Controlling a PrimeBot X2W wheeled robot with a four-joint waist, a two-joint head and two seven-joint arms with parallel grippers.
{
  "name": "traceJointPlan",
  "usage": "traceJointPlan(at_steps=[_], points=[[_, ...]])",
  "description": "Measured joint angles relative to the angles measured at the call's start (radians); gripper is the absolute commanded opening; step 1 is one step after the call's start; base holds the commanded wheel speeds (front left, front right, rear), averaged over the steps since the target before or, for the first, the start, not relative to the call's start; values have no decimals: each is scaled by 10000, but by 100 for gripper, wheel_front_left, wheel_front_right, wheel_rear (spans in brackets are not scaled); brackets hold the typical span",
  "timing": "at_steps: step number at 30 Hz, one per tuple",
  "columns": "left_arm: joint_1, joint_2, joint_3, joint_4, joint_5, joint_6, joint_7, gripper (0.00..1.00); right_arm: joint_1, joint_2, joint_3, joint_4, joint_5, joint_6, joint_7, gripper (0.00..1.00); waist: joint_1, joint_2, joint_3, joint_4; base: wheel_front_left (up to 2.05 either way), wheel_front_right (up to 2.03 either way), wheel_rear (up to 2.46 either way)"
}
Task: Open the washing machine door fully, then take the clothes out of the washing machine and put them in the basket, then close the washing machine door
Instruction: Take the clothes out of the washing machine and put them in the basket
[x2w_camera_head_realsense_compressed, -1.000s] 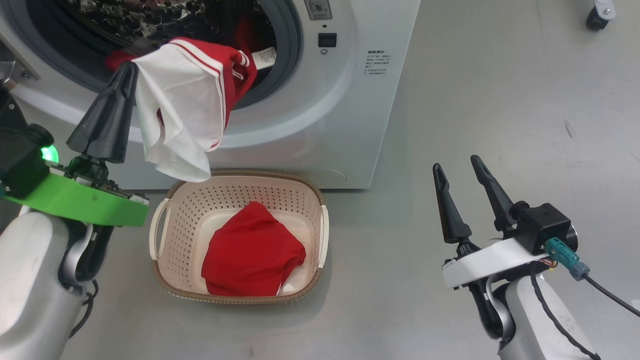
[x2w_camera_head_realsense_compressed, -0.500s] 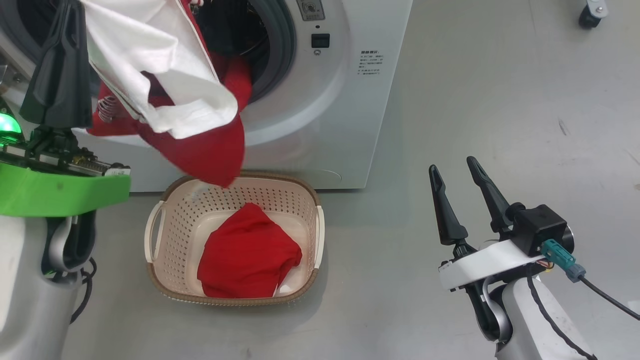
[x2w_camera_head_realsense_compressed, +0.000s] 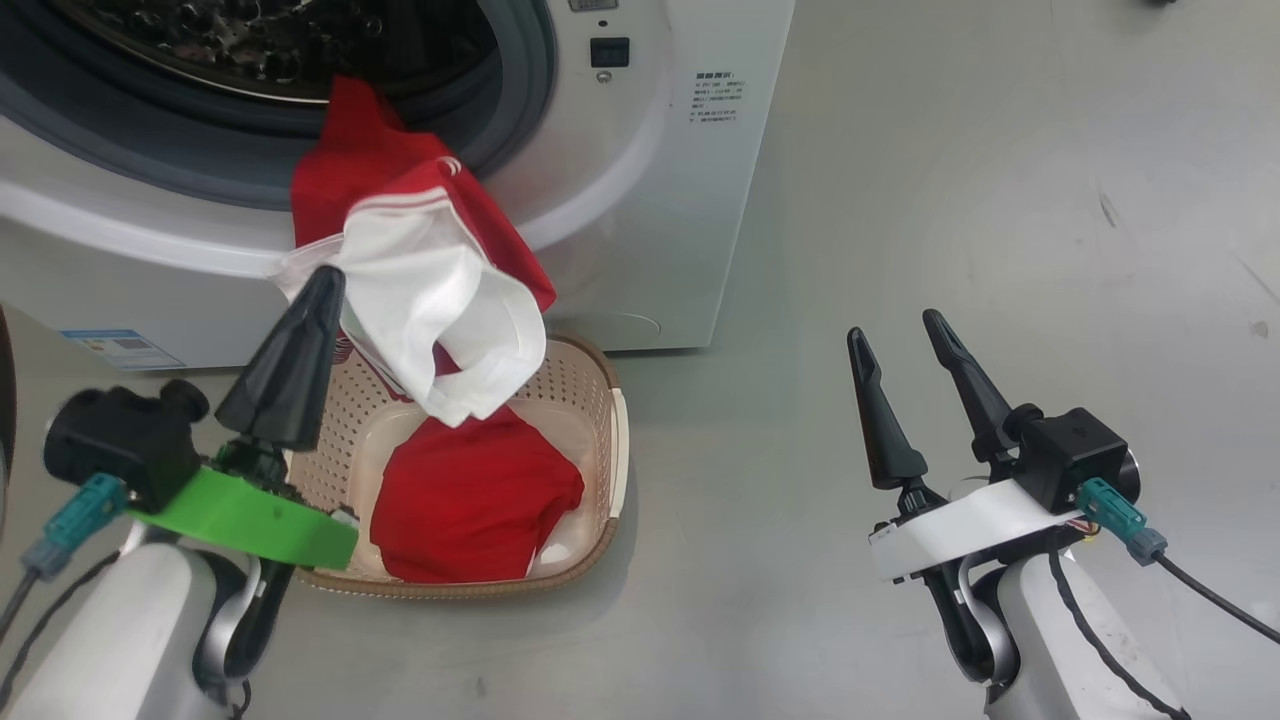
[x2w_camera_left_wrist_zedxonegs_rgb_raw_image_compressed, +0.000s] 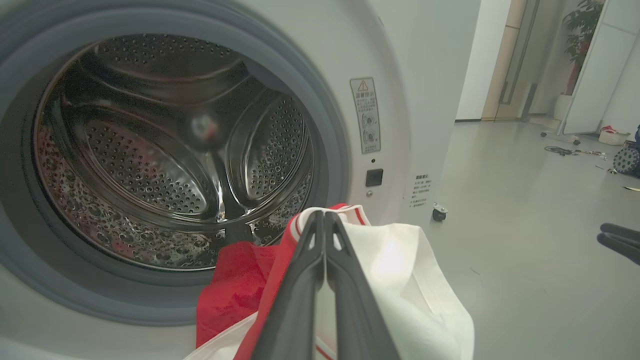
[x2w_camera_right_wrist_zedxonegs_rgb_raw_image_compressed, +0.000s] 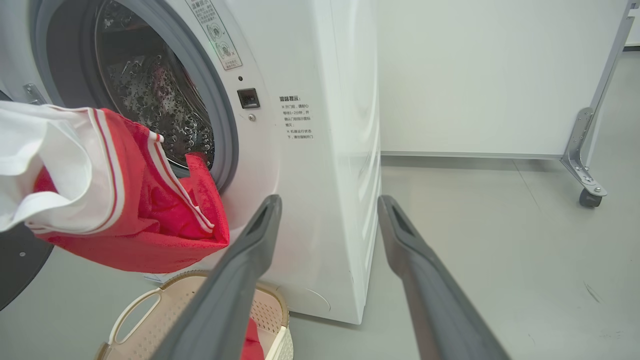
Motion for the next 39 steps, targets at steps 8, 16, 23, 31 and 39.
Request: traceJointPlan(at_steps=[8,16,23,31,39], points=[[380,190,-619,1427,244,-36,362,0,-78,-2,134,-171,2,0,0,100,0,0,551,-363,0,0,0],[321,192,-815,2462,272,-77,629,0,-330,-2,161,-343,81,2,0,100,0,0,1134,-736,0,0,0],[-176,182,-819,3542,268,-79,849,0,-547,0,173,-535,182,0,0,100,1,0,1837,-1144,0,0,0],[-983,186,-731,4571,242,-79,1124,0,-747,2,169,-708,309,-8,0,100,1,0,2667,-1604,0,0,0],[-1658,230,-600,5597,180,-81,1373,0,-934,6,79,-894,366,-102,-2,100,0,0,3436,-2001,0,0,0]])
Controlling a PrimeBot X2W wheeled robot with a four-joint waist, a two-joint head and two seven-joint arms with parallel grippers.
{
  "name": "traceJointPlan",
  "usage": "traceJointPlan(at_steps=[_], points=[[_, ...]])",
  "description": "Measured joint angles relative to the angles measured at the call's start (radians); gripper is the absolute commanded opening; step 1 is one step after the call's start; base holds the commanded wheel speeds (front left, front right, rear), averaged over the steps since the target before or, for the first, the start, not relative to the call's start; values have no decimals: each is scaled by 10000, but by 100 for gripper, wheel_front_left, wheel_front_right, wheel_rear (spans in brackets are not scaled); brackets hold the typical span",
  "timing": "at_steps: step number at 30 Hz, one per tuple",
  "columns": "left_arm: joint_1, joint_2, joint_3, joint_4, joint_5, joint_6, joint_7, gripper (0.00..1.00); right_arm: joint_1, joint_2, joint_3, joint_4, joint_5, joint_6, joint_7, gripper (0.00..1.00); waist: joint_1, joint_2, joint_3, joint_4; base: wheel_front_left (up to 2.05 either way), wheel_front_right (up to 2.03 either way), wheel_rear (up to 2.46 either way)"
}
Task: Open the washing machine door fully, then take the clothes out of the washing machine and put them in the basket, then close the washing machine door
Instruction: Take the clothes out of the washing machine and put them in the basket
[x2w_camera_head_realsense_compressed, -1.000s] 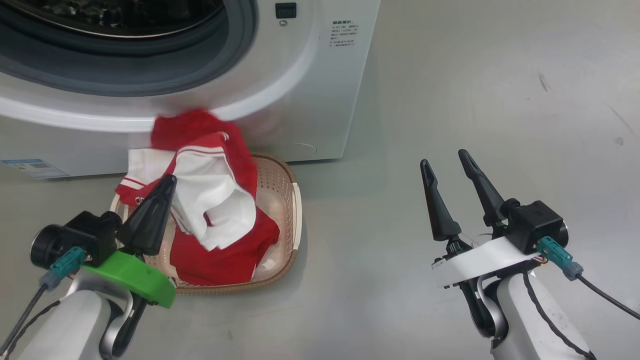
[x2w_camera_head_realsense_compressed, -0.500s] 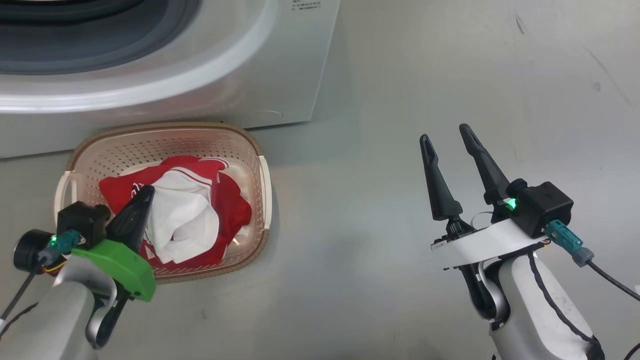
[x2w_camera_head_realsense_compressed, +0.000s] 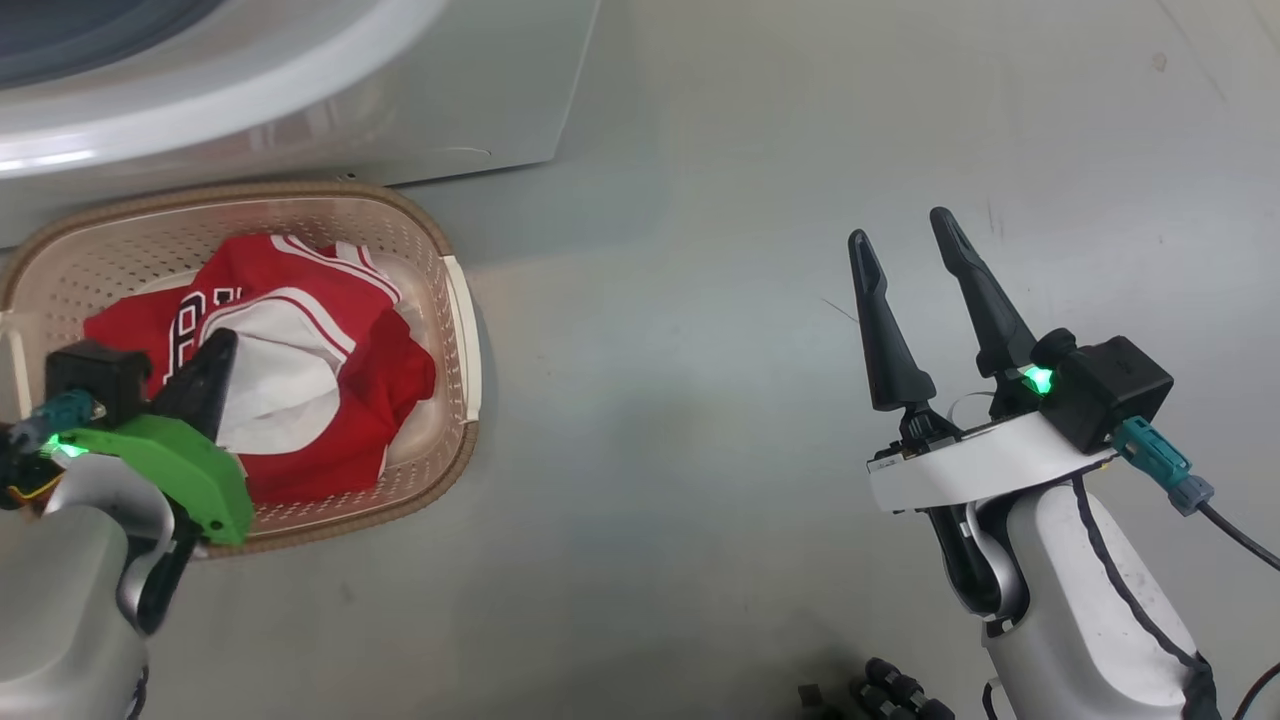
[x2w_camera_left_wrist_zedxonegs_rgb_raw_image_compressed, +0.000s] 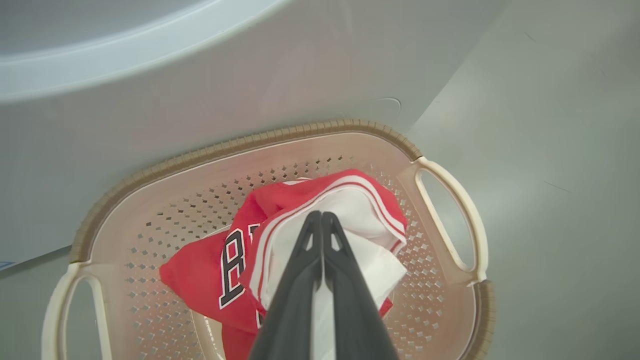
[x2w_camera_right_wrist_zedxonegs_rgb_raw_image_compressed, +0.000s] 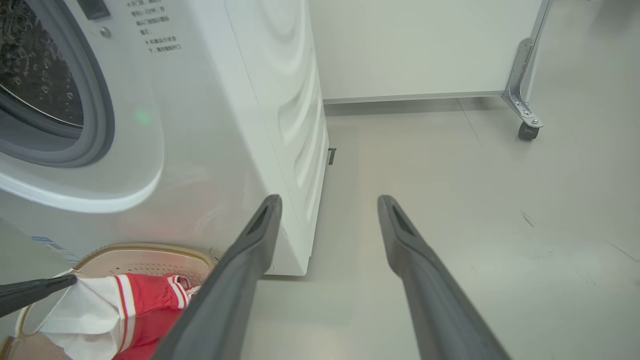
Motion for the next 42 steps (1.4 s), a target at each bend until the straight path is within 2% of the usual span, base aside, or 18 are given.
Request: traceJointPlan(at_steps=[12,19,20,21,22,35,42], points=[[-805,-17,146,1440,-109,0,176,0,-209,10,-12,-165,-33,-12,0,100,0,0,977,-279,0,0,0],[-1040,-301,111,2136,-86,0,115,0,-314,13,-115,-167,-69,-102,0,100,0,0,1220,-288,0,0,0],[-1055,-349,96,2236,-86,0,111,16,-357,15,-146,-167,-77,-104,0,100,0,0,1221,-274,0,0,0],[-1071,-384,71,2324,-86,0,69,66,-382,15,-192,-167,-77,-130,0,100,1,0,1211,-258,0,0,0],[-1104,-424,56,2426,-84,0,58,100,-399,15,-226,-167,-77,-174,0,100,1,0,1191,-240,0,0,0],[-1306,-796,-270,2890,194,-13,-1106,100,-573,13,-487,61,-119,-171,0,100,0,0,343,116,0,0,0],[-1112,-1220,-320,2786,186,-50,-1348,100,-552,8,-794,339,-378,-159,0,100,1,0,-461,461,0,0,0]])
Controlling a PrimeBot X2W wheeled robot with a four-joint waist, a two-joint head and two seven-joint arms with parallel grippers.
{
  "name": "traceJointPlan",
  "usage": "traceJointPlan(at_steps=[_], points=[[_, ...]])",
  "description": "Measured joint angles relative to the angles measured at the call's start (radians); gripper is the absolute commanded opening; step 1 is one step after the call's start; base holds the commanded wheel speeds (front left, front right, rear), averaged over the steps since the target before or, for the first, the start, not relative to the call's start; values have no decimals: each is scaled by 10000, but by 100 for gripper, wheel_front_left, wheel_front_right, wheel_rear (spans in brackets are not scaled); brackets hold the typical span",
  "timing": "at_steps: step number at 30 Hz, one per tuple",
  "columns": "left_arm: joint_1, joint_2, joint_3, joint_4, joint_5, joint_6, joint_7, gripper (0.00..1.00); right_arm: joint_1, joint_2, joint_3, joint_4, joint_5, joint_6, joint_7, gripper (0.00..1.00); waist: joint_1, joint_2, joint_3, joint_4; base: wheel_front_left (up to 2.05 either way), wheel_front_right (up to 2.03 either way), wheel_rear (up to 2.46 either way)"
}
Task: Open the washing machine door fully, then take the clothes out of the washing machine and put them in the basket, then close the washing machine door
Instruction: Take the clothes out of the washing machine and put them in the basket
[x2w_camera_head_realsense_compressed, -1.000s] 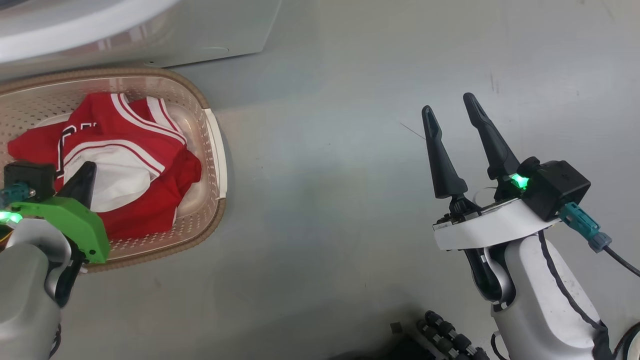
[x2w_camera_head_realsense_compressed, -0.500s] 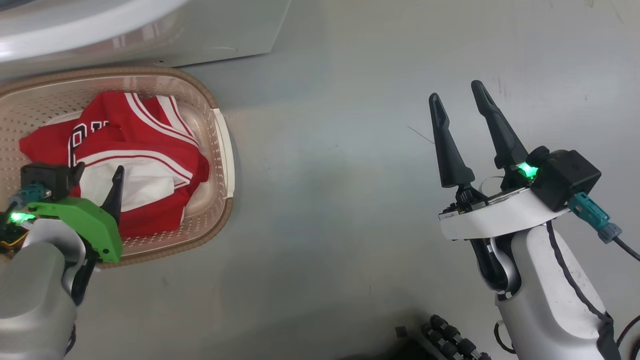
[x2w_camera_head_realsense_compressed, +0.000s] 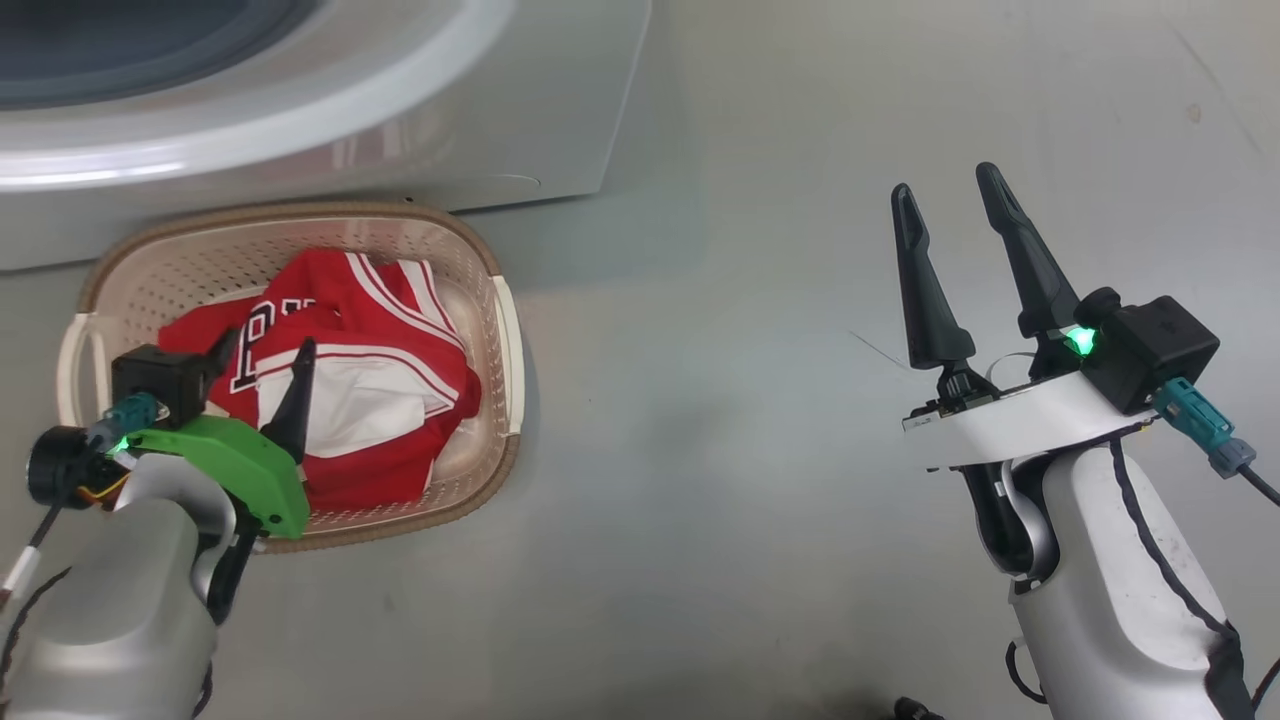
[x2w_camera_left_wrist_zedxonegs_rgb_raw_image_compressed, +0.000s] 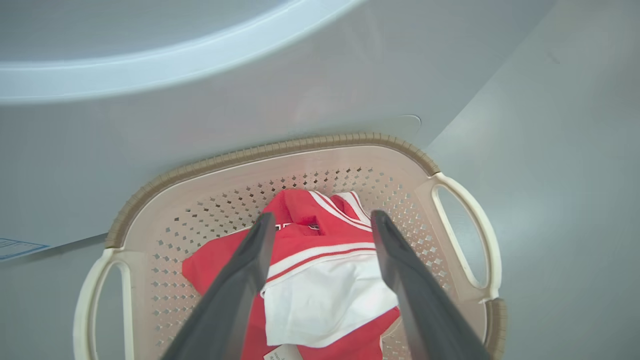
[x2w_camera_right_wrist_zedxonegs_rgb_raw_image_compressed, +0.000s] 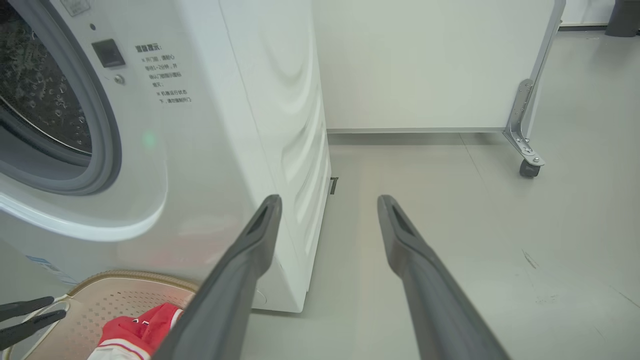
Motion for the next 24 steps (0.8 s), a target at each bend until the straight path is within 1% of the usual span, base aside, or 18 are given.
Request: traceJointPlan(at_steps=[4,6,9,14,15,18,19,24], points=[[116,-251,-151,-414,12,-2,-31,100,56,-2,-128,102,-100,8,0,100,0,0,-492,284,0,0,0],[188,-380,-201,-662,10,-2,-31,100,152,-4,-159,163,-119,79,0,100,0,0,-742,445,0,0,0],[383,-437,-169,-1087,52,-2,-31,100,391,-6,-184,257,-130,90,0,100,0,0,-1125,691,0,0,0],[678,-430,562,-2251,79,-2,-29,100,826,-6,-368,330,-130,92,2,100,-1,0,-1795,1092,0,0,0],[945,-445,713,-2644,73,-2,-31,100,977,-6,-385,360,-128,92,2,100,0,0,-2059,1249,0,0,0],[1464,-445,974,-3085,75,-2,-29,100,1157,-6,-385,387,-128,111,0,100,-1,0,-2451,1478,0,0,0],[1464,-445,974,-3085,75,-2,-29,100,1157,-6,-385,387,-128,111,0,100,-1,0,-2451,1478,0,0,0],[2002,-510,1503,-3927,123,-2,-31,100,1486,-4,-395,393,-128,167,0,100,-1,0,-3046,1816,0,0,0]])
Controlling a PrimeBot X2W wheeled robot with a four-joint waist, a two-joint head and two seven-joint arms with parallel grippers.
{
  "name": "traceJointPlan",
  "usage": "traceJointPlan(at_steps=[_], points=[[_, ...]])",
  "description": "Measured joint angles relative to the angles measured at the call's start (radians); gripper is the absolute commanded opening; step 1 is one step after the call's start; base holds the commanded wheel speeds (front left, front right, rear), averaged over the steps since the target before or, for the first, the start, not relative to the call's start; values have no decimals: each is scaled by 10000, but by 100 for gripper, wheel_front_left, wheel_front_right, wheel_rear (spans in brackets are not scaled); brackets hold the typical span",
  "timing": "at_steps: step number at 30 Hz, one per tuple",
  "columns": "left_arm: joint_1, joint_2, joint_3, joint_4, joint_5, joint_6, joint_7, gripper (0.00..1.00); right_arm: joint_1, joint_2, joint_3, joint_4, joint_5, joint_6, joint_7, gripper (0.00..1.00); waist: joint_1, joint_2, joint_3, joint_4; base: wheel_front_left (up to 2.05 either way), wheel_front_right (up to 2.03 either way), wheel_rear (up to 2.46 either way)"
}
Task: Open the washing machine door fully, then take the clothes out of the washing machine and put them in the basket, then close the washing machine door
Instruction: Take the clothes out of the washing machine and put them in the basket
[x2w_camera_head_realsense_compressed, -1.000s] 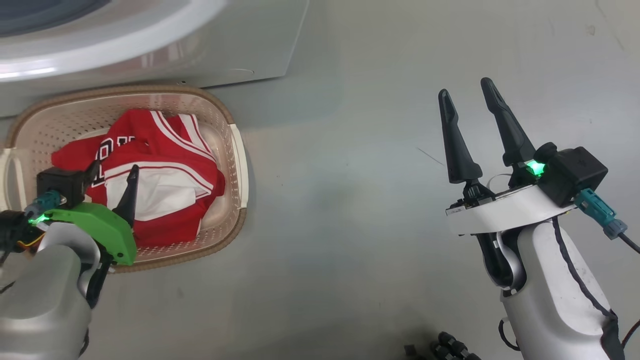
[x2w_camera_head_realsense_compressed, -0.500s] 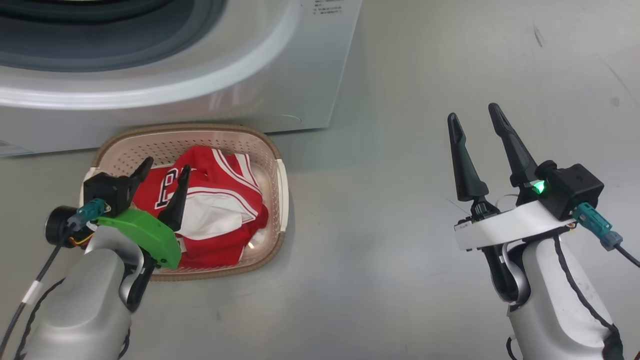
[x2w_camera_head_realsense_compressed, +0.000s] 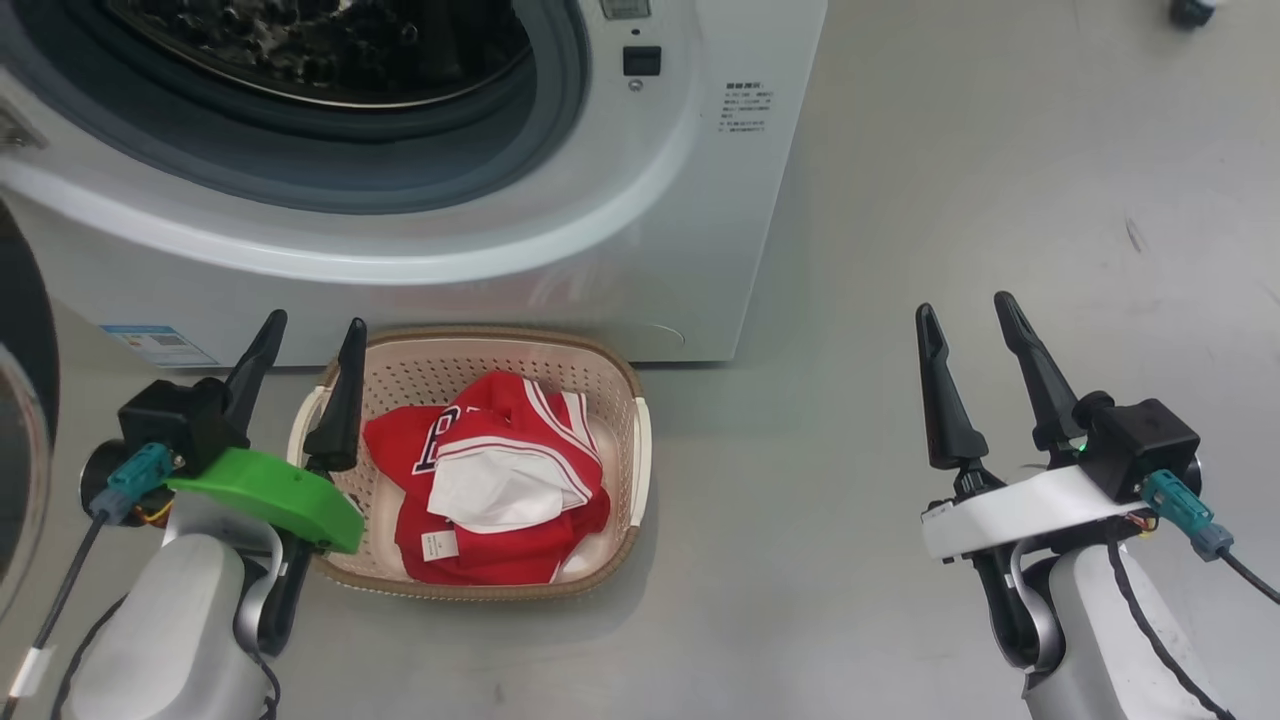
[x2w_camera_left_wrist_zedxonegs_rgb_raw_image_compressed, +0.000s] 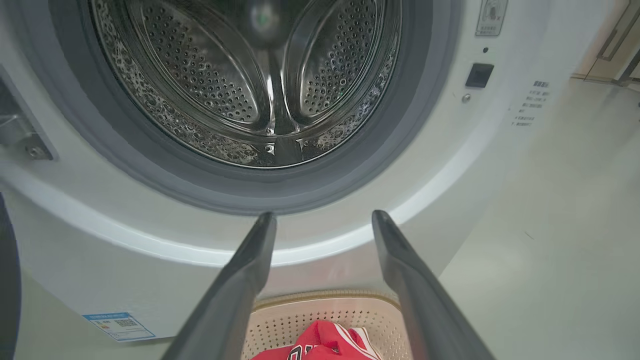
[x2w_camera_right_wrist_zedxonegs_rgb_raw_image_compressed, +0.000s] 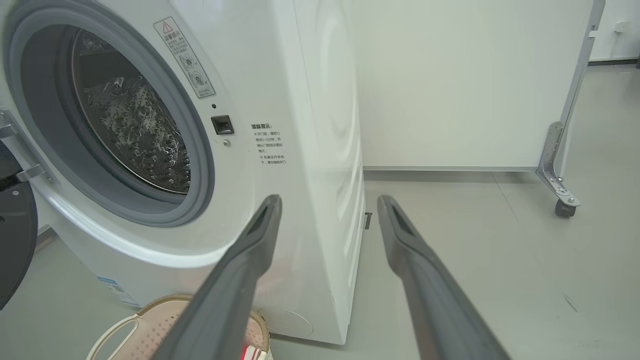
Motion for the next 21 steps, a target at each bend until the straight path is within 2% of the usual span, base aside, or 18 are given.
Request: traceJointPlan(at_steps=[12,21], points=[[1639,-360,656,-1459,121,0,0,100,685,4,17,59,71,12,2,100,0,0,-1182,579,0,0,0],[3008,-407,970,-2134,399,0,0,100,1061,19,169,63,-15,10,2,100,0,0,-1832,605,0,0,0]])
